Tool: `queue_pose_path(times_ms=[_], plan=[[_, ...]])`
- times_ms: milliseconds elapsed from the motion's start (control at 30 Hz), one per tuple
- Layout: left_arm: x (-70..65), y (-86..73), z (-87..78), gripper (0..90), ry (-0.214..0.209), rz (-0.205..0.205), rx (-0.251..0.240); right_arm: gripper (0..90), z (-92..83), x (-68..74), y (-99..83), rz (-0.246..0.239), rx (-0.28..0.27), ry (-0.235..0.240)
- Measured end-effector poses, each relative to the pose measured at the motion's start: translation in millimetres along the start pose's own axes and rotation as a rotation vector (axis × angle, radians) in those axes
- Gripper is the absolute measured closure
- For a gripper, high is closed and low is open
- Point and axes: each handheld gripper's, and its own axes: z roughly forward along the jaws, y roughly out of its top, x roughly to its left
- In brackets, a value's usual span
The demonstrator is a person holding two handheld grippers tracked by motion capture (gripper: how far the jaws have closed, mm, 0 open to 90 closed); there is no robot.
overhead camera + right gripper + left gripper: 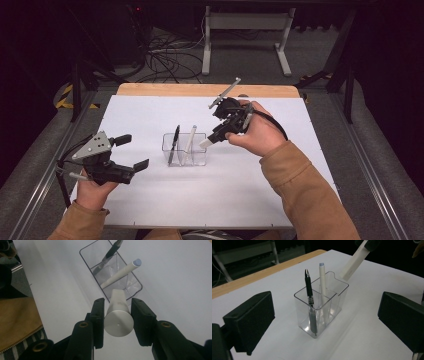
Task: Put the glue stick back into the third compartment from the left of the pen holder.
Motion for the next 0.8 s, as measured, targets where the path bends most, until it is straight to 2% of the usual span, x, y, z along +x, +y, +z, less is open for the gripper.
queue_pose_path(times_ms=[333, 567, 633, 700, 733, 800], plan=[[0.1, 0.1, 0.0, 1.6, -0.001, -0.003, -0.001, 65.1, 19.5, -0.8, 14.1, -0.002, 0.023, 0.012], [0.3, 0.6, -0.8, 1.6, 0.001, 0.003, -0.003, 65.0, 34.6, -0.6, 18.2, -0.005, 0.065, -0.019], [-0.1, 0.5, -0.5, 1.6, -0.001, 0.0, -0.003, 65.0, 39.6, -0.8, 19.4, -0.009, 0.069, -0.022], [-0.2, 0.5, -0.4, 1.6, -0.002, 0.001, -0.003, 64.5, 45.7, -0.7, 20.1, -0.044, 0.08, -0.037], [-0.2, 0.5, -0.5, 1.6, -0.003, 0.001, -0.002, 61.8, 49.0, -0.4, 19.7, -0.059, 0.067, -0.038], [0.0, 0.4, -0.9, 1.6, 0.0, 0.001, -0.003, 46.5, 52.8, 0.6, 18.4, -0.083, 0.003, -0.04]])
